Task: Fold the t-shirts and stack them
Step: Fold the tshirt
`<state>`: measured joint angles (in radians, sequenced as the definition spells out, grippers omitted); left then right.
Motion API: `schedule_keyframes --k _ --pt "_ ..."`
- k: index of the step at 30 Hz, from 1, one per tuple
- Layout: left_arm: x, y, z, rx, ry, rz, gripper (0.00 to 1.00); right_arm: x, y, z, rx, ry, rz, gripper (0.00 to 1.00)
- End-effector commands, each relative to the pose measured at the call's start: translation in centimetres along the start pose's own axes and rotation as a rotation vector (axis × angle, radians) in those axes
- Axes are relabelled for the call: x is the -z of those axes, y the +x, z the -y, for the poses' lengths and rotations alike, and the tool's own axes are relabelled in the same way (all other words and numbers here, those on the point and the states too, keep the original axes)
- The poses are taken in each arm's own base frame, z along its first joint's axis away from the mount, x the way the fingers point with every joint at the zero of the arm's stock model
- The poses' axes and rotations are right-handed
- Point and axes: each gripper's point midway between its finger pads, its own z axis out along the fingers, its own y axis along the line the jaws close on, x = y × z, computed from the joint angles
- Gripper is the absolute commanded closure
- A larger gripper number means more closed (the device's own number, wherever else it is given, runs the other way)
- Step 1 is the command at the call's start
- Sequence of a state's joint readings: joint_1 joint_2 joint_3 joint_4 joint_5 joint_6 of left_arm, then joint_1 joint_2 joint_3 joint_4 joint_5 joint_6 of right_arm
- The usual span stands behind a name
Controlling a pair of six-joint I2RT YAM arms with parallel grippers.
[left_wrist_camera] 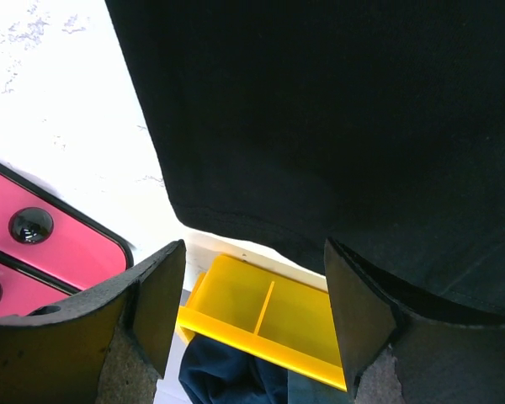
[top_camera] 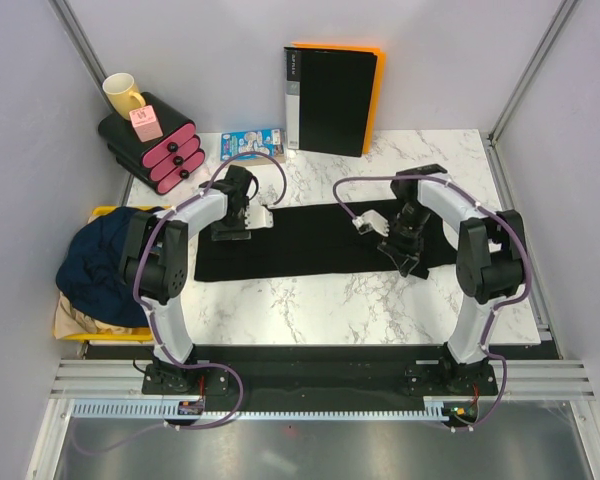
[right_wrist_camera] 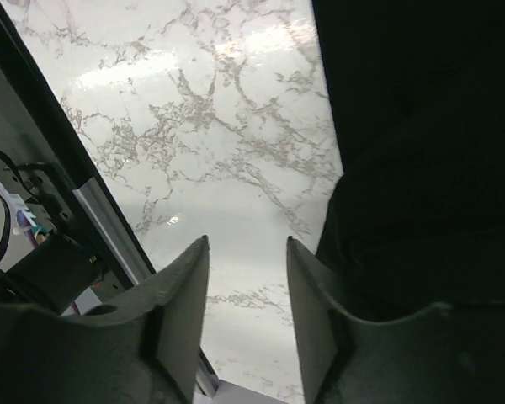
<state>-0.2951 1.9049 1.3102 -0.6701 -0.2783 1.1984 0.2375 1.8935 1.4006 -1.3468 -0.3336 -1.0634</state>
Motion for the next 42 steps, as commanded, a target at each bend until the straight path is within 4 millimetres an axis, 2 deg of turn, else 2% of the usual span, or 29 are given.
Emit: schedule_keyframes --k 1,2,4,5,7,9,14,17,20,22,26,30,35,39,41,42 --pt "0.3 -1.0 -1.5 -0.017 -0.029 0.038 0.26 4.9 -2.7 2.6 -0.015 0.157 0.136 0.58" --pt "0.2 -1.0 -1.4 -0.016 -0.026 0.037 0.26 5.6 -3.2 3.8 -0.033 0.207 0.163 0.72" --pt "0.1 -1.0 -1.2 -0.015 -0.021 0.036 0.26 7.4 -4.0 6.9 -0.063 0.336 0.207 0.87" --pt "0.0 -1.1 -1.1 -0.014 -0.017 0.035 0.26 7.7 -4.2 8.0 -0.077 0.381 0.212 1.00" --pt "-0.1 -1.1 -0.9 -0.012 -0.013 0.035 0.26 7.8 -4.3 10.1 -0.087 0.446 0.206 1.00" --pt "-0.1 -1.1 -0.8 -0.009 -0.012 0.037 0.26 7.0 -4.4 11.8 -0.097 0.460 0.197 1.00" --pt "-0.1 -1.2 -0.9 -0.006 -0.012 0.040 0.26 4.4 -4.5 14.3 -0.127 0.429 0.179 1.00" --pt "-0.1 -1.2 -0.8 0.003 -0.010 0.043 0.26 3.7 -5.1 15.0 -0.139 0.418 0.198 1.00" --pt "-0.2 -1.1 -0.4 0.002 -0.003 0.040 0.26 3.7 -5.5 14.7 -0.137 0.405 0.210 1.00" --pt "-0.3 -1.1 -0.2 0.001 0.002 0.038 0.26 3.4 -5.6 13.6 -0.125 0.377 0.206 1.00" --pt "-0.4 -1.0 -0.1 0.004 0.003 0.042 0.26 4.4 -5.5 10.5 -0.082 0.350 0.208 1.00" --pt "-0.9 -1.2 0.2 0.004 0.017 0.045 0.26 3.7 -4.9 6.9 -0.054 0.267 0.185 1.00" --pt "-1.2 -1.6 0.2 0.008 0.022 0.053 0.26 2.6 -5.4 4.2 -0.056 0.206 0.205 1.00" --pt "-1.4 -1.6 0.4 0.008 0.029 0.055 0.26 2.1 -5.8 3.2 -0.052 0.191 0.216 1.00" --pt "-1.3 -1.7 0.5 0.007 0.028 0.056 0.26 2.5 -5.8 4.1 -0.062 0.240 0.215 0.93" --pt "-1.3 -1.7 0.4 0.008 0.025 0.057 0.26 2.7 -5.8 4.5 -0.062 0.265 0.214 0.84"
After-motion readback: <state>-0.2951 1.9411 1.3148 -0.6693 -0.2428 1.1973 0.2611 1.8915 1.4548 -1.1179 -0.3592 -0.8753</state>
